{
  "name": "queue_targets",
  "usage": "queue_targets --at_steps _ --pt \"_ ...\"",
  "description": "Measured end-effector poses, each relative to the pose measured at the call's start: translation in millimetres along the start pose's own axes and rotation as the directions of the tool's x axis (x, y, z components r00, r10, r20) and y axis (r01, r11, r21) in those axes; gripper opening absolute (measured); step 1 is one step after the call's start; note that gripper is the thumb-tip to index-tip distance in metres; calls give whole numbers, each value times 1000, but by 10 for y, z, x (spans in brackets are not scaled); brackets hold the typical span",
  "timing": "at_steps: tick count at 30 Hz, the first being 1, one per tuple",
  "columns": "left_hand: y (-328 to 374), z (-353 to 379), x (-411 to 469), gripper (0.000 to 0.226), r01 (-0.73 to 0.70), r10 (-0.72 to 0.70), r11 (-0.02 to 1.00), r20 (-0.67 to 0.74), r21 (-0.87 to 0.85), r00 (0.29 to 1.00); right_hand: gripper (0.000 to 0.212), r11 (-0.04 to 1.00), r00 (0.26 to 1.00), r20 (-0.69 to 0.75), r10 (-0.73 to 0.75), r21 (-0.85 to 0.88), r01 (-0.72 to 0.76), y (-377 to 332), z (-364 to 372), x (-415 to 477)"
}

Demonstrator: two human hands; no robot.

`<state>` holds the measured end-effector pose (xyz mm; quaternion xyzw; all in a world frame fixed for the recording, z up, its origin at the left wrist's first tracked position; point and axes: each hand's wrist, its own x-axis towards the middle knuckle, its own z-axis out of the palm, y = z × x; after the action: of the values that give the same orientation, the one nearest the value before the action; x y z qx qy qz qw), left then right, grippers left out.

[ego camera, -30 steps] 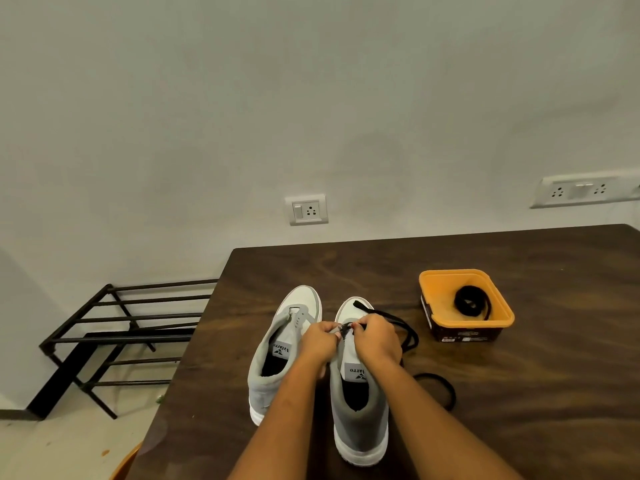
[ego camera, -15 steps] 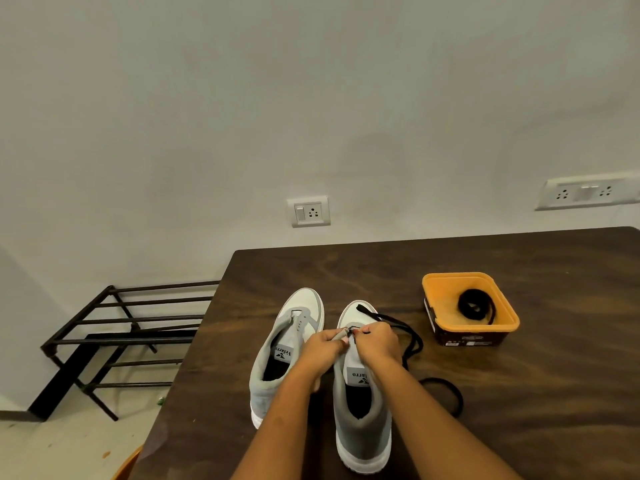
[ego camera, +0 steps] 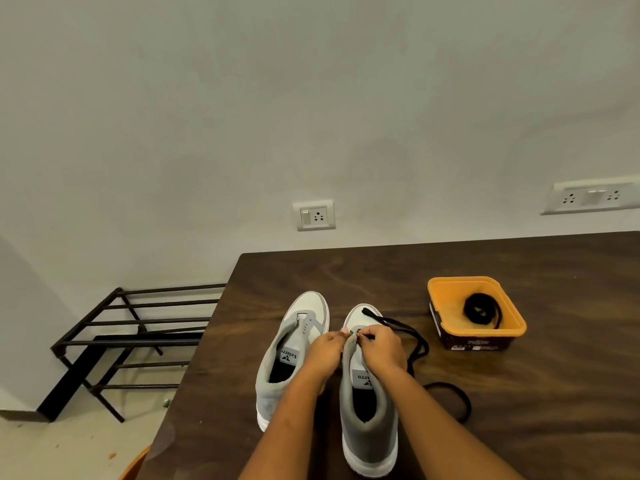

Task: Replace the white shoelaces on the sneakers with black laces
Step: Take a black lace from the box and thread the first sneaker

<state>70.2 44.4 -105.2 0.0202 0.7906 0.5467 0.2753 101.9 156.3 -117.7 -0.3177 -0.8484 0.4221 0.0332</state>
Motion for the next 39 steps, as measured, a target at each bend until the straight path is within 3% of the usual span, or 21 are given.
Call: queue_targets --at_steps 7,10,12,14,16,18,20,22,23,25,26,27,28,30,31,34,35,37,39 --pt "21 178 183 14 -99 116 991 -207 91 972 17 999 1000 -21 10 31 -9 18 25 24" --pt "69 211 225 10 -96 189 947 -291 306 938 17 999 999 -37 21 29 -20 37 50 42" --pt "120 220 229 10 -97 253 866 -261 491 932 18 1000 998 -51 24 19 -23 38 54 37" --pt "154 216 219 9 -102 279 835 -255 540 926 18 1000 997 -66 29 12 -28 37 55 29" --pt "155 213 221 13 -113 255 930 -394 351 883 19 999 996 -77 39 -16 -40 32 39 19" --pt "233 201 173 20 -222 130 969 -545 -106 828 20 997 995 -90 49 -53 -53 34 30 11" --pt "407 162 99 24 -351 -6 767 -553 -537 833 20 994 994 -94 57 -85 -65 25 15 -18" --pt "606 43 39 20 -412 -60 615 -560 -672 826 20 993 993 -95 63 -98 -72 18 10 -14" --pt "661 -40 16 17 -424 -49 623 -574 -657 817 20 992 993 -98 64 -103 -74 14 4 -16" --pt "663 -210 30 17 -418 105 793 -576 -444 811 20 991 992 -109 62 -115 -75 -11 -17 -24" --pt "628 -258 52 17 -391 264 908 -516 -153 815 20 989 992 -109 67 -122 -81 -24 -29 -25" --pt "567 -266 72 16 -342 402 913 -360 220 842 20 988 992 -104 72 -127 -85 -33 -32 -25" --pt "498 -226 90 15 -299 445 792 -168 533 879 20 988 992 -99 75 -130 -87 -39 -37 -23" --pt "352 -89 78 23 -223 365 523 21 823 931 19 988 994 -88 66 -134 -77 -47 -42 -35" --pt "290 -21 68 30 -170 307 465 21 869 951 19 989 995 -87 48 -134 -60 -41 -48 -41" --pt "165 69 111 42 -82 184 445 -1 892 983 27 970 993 -101 -63 -241 37 11 -114 -36" --pt "173 76 118 40 -116 189 481 26 869 982 35 954 992 -84 -96 -294 67 20 -149 -32" --pt "225 77 116 33 -215 260 729 27 650 965 40 935 993 -19 -113 -341 100 15 -211 -9" --pt "336 111 28 33 -217 227 972 -110 92 968 37 932 995 9 -99 -350 96 -4 -213 12"
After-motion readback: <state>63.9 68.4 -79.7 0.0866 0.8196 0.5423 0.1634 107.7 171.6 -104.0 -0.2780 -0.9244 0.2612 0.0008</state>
